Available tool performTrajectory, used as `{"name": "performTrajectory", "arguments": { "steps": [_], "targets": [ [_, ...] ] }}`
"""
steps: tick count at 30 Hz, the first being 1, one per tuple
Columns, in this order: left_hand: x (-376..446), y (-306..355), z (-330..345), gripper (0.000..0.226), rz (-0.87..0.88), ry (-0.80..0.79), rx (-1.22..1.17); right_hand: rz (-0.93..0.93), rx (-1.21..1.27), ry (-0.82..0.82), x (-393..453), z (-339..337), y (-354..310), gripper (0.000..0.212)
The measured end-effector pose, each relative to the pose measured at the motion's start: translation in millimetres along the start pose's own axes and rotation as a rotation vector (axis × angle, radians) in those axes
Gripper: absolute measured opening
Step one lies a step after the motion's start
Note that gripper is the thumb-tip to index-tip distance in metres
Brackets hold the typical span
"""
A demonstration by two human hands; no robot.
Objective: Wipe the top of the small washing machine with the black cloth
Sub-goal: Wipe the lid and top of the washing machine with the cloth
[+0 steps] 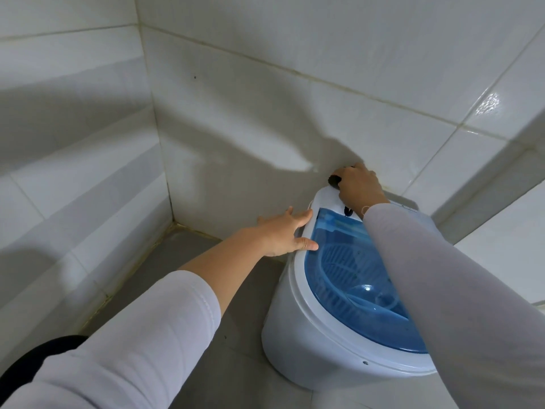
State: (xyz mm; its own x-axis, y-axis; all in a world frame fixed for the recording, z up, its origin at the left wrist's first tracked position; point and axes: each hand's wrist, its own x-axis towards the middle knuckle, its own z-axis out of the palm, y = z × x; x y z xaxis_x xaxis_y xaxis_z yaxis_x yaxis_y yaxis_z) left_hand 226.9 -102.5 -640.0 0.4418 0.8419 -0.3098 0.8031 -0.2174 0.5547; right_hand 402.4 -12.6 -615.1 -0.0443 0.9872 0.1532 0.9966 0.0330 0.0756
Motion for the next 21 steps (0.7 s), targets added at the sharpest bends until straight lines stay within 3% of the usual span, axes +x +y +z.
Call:
{"name": "performTrajectory", "arguments": {
  "steps": [4,6,13,21],
  "targets": [
    [2,-1,0,0.078,0.006,0.011,0.009,0.2,0.369,-0.035,-6,-38,33,0.034],
    [2,-2,0,0.078,0.012,0.006,0.011,0.238,0.438,-0.048,-9,-53,49,0.033],
    [1,1,0,0.077,0.012,0.011,-0.004,0.259,0.33,-0.178,-13,-38,52,0.037],
    [-1,1,0,0.076,0.01,0.007,0.016,0.198,0.201,-0.157,-19,-34,21,0.037]
  ]
}}
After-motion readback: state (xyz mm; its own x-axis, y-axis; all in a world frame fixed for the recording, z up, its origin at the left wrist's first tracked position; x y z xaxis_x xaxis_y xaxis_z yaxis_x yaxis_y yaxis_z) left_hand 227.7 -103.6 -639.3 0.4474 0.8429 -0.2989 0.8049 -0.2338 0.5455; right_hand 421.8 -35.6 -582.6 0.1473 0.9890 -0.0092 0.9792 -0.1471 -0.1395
